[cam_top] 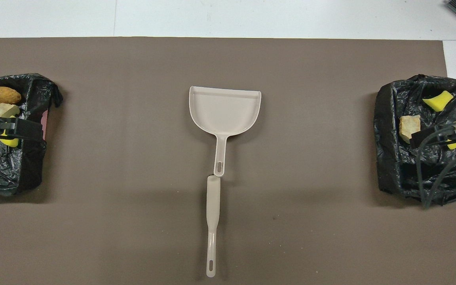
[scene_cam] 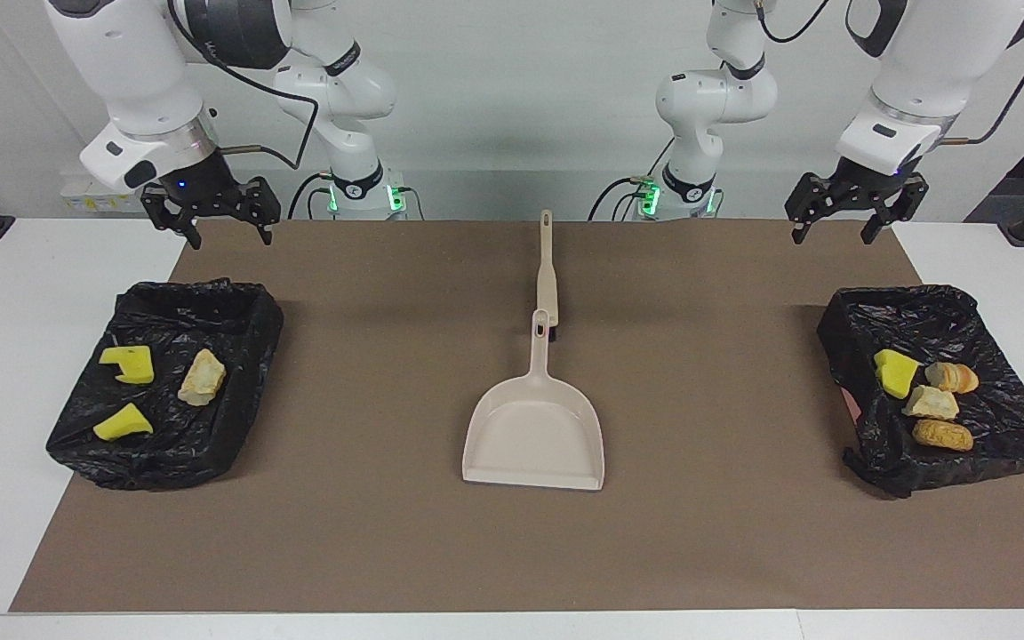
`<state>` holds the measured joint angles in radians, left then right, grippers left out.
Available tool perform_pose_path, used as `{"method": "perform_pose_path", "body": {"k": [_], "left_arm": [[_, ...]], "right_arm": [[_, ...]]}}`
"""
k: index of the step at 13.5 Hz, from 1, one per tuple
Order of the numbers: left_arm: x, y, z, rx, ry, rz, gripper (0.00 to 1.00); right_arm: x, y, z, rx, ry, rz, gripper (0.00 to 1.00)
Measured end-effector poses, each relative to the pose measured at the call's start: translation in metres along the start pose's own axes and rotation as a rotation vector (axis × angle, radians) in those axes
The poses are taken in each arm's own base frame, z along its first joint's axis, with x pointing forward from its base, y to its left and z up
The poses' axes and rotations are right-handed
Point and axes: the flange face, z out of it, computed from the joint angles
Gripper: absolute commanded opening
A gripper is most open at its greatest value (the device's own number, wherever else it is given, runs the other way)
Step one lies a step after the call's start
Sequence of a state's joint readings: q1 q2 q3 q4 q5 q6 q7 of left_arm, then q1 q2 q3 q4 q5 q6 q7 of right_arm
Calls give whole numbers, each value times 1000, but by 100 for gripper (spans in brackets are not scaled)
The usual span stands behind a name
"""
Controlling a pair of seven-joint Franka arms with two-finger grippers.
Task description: Sweep and dump trash in bin
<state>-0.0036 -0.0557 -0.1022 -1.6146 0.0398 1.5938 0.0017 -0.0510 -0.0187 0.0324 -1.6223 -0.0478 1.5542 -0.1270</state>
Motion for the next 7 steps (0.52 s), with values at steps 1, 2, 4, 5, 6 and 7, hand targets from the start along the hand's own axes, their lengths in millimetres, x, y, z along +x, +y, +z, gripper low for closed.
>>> {"method": "perform_pose_path", "body": {"k": [1,2,4,5,6,7], "left_arm": [[0,0,-1,0,2,0,100],[0,1,-4,0,8,1,100],[1,2,-13,0,27,3,100],[1,2,-17,0,36,3,100],[1,2,-21,0,43,2,100],[0,1,-24,-2,50,1,100]], "right_arm": [[0,0,0,0,0,0,100],[0,0,0,0,0,0,100],[0,0,0,0,0,0,100],[0,0,0,0,0,0,100],[0,0,0,0,0,0,100],[0,0,0,0,0,0,100]]}}
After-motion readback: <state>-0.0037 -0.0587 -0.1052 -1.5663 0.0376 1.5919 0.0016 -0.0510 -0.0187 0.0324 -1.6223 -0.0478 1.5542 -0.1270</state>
